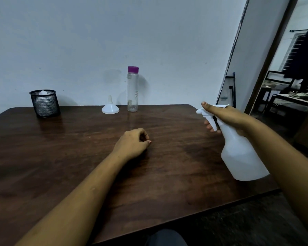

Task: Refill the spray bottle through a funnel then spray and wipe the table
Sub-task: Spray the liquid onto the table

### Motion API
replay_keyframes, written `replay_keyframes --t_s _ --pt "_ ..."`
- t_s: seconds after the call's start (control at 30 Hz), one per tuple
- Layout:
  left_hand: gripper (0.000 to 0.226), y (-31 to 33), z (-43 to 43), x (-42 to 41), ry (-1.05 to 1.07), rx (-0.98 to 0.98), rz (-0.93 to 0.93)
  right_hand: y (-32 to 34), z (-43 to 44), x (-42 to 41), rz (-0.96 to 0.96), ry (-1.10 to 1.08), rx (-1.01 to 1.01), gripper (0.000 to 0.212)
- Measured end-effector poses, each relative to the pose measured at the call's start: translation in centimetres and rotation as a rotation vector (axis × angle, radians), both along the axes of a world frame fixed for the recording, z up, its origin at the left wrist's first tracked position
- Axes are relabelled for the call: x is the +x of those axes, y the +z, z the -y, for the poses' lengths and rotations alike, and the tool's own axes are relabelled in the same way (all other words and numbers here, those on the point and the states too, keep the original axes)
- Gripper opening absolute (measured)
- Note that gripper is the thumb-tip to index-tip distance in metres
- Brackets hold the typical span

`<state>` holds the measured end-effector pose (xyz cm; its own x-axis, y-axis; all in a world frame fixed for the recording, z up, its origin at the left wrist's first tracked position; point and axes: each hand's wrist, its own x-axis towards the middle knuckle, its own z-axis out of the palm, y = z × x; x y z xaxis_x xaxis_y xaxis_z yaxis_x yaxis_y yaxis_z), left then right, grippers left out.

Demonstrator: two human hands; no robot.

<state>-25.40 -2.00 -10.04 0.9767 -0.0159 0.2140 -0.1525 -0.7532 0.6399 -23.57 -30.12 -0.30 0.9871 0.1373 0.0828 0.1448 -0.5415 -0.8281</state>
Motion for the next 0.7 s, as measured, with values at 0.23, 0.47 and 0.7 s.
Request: replay_keyframes --t_s 0.23,0.47,0.7 --pt "0.006 0.2 0.3 0.0 -0.004 0.003 -0.003 -0.2 -1.1 -0.2 0.075 -0.038 -0.033 0.036" --pt "0.013 1.0 1.0 0.4 -0.004 0.021 -0.010 -0.1 -1.3 0.0 -0.007 0.041 0.014 0.035" --pt "0.013 1.4 2.4 1.4 -0.006 0.034 0.000 -0.4 -1.8 0.5 0.063 0.022 -0.020 0.042"
